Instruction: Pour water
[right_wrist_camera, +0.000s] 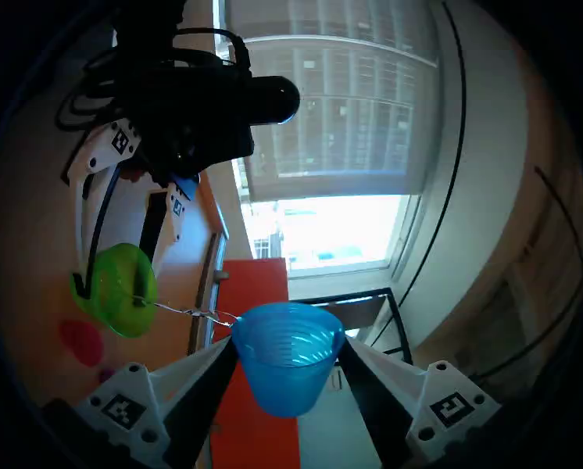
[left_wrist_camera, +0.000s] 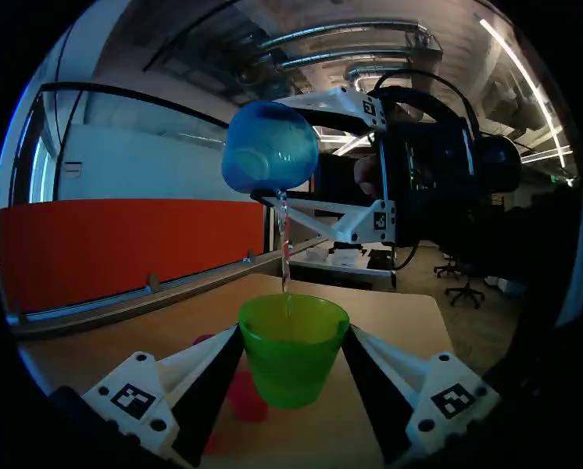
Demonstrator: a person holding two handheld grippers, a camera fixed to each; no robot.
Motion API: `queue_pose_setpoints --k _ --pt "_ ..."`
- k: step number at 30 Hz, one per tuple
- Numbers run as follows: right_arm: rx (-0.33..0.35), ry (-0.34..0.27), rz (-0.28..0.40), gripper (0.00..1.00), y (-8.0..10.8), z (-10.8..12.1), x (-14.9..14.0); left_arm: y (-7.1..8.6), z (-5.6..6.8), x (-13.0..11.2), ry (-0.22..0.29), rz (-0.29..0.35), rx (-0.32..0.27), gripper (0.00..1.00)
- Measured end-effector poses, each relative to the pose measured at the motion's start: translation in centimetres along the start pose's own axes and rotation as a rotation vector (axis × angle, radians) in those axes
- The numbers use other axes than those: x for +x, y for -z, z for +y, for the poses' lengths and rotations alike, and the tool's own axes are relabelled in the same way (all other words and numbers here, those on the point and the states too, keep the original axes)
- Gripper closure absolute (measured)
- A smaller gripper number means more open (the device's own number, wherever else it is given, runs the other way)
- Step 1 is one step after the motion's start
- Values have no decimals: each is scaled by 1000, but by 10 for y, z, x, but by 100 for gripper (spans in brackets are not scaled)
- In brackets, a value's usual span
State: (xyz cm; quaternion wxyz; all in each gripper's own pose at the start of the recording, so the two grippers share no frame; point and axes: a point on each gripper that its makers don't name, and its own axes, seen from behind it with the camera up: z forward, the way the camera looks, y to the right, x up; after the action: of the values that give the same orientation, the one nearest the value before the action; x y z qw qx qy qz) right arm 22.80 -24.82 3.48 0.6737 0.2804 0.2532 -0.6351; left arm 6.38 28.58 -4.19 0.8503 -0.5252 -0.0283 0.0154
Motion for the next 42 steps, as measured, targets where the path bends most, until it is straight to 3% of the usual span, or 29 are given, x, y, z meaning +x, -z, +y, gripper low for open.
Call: queue_pose_setpoints --k 23,35,42 --pt "-3 88 1 9 -7 4 1 0 2 4 -1 4 1 14" --pt "-2 97 2 9 -7 4 2 -1 0 4 0 4 3 14" --pt "-4 72 7 9 -6 5 2 -1 0 4 -1 4 4 14"
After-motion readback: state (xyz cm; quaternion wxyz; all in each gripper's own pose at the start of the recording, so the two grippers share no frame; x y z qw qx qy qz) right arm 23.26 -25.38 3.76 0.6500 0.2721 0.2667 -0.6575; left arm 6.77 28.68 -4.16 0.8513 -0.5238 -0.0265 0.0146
